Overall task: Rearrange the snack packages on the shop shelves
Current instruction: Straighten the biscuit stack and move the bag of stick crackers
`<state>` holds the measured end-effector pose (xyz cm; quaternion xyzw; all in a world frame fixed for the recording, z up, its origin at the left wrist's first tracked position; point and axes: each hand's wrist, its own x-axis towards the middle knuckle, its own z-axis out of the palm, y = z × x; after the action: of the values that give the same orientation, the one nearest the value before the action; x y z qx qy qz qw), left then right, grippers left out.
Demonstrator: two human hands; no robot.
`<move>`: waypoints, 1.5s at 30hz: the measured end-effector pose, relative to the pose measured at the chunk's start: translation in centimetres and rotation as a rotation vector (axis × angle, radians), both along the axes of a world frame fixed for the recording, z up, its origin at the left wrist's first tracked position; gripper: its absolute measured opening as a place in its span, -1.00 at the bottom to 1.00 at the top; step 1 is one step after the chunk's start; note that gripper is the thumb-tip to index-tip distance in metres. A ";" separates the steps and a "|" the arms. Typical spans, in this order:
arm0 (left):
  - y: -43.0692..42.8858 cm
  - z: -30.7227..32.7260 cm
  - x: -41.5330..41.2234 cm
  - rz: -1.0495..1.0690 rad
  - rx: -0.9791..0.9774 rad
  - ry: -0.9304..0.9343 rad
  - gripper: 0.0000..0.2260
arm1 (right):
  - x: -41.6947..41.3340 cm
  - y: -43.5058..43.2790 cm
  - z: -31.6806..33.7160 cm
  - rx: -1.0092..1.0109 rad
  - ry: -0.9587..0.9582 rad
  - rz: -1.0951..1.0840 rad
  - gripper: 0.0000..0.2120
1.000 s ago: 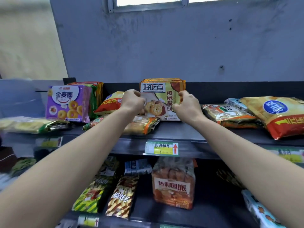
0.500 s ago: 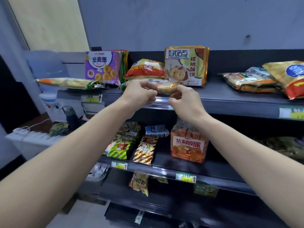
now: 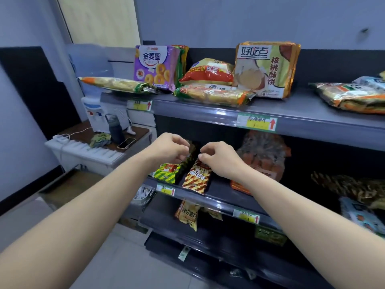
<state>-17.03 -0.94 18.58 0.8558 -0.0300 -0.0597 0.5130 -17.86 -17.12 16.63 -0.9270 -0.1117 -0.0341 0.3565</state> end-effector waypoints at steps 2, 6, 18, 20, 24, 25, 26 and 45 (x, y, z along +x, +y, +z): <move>0.3 -1.7 0.5 0.053 0.010 0.050 -0.92 | 1.1 -0.2 -1.7 -0.032 0.074 0.057 -0.66; 1.5 -5.3 1.9 0.181 -0.026 0.107 -0.92 | 3.9 -0.1 -4.9 -0.008 0.158 0.061 -0.59; 6.9 -12.1 13.5 0.320 -0.075 0.123 -0.86 | 13.5 4.5 -10.0 0.146 0.287 -0.068 -0.49; 7.8 -12.9 16.4 0.304 -0.040 0.114 -0.92 | 15.7 5.6 -10.7 0.150 0.307 -0.102 -0.51; 9.4 -14.3 21.8 0.232 0.024 0.031 -0.87 | 20.4 7.8 -12.2 0.136 0.374 -0.175 -0.49; 9.6 -14.6 23.0 0.197 0.040 0.025 -0.86 | 21.5 8.2 -12.6 0.133 0.376 -0.190 -0.53; 9.9 -15.2 24.5 0.155 0.067 0.032 -0.87 | 22.5 8.6 -13.1 0.147 0.375 -0.203 -0.57; 11.5 -21.1 35.4 0.124 -0.112 0.223 -0.89 | 31.7 12.0 -18.4 0.675 0.600 -0.555 -0.71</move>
<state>18.39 10.53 -2.52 0.8141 0.0770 -0.1210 0.5627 13.83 -5.13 -1.81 -0.7243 0.2619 0.1057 0.6290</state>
